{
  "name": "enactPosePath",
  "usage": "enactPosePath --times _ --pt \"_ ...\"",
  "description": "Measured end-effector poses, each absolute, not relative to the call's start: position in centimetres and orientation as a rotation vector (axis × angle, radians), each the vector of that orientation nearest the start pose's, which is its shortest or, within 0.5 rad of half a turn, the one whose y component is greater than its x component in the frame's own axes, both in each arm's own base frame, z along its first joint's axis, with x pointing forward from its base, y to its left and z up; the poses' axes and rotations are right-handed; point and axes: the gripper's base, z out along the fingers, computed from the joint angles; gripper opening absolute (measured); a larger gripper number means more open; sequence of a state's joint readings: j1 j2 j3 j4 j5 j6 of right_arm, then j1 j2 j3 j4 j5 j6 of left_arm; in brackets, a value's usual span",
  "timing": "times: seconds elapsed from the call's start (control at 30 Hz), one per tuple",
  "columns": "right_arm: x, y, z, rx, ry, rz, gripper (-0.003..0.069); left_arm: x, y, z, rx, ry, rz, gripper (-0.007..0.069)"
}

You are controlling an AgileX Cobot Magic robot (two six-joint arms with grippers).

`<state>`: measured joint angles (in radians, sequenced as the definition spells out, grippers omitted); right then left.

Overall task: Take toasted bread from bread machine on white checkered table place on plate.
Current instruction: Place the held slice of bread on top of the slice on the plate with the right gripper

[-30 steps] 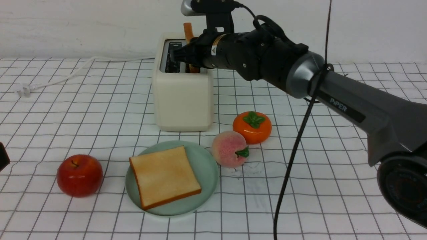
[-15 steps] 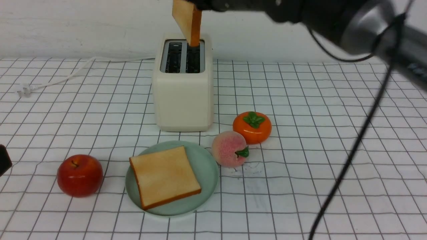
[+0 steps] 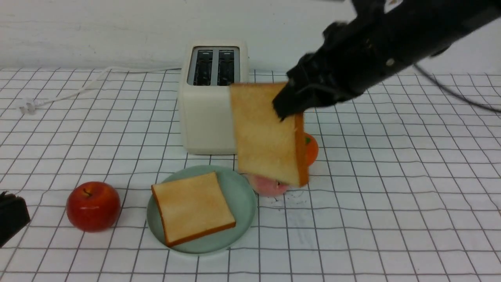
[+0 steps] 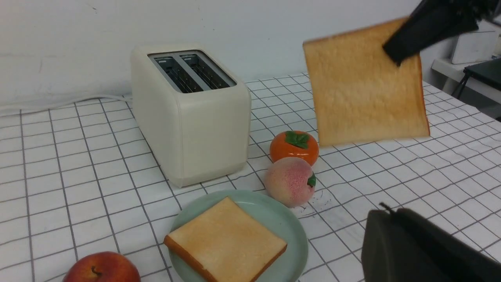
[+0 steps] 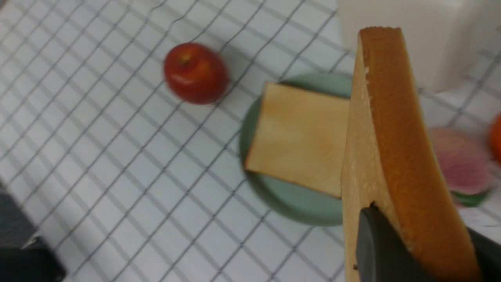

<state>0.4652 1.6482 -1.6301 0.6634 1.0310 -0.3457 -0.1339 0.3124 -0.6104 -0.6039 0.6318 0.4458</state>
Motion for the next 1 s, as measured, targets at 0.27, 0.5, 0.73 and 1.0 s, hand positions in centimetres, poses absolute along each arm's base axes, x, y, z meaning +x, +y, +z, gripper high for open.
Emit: enactPosePath --times 0.27,0.5,0.73,1.0 --pt "34.6 25.6 29.6 -0.683 2.285 1.434 0.0108 4.6 -3.8 34.5 0.337 1.740 -0.446 -0.0011" --pt "37.6 27.1 24.6 -0.540 2.327 1.495 0.0108 4.5 -4.0 34.2 0.359 1.771 -0.456 -0.0008" --pt "38.9 27.0 22.5 -0.483 2.378 1.348 0.0232 4.5 -4.0 34.2 0.361 1.774 -0.455 -0.0002" --pt "38.8 25.6 22.6 -0.496 2.525 1.152 0.0534 4.5 -4.0 34.2 0.361 1.774 -0.455 -0.0002"
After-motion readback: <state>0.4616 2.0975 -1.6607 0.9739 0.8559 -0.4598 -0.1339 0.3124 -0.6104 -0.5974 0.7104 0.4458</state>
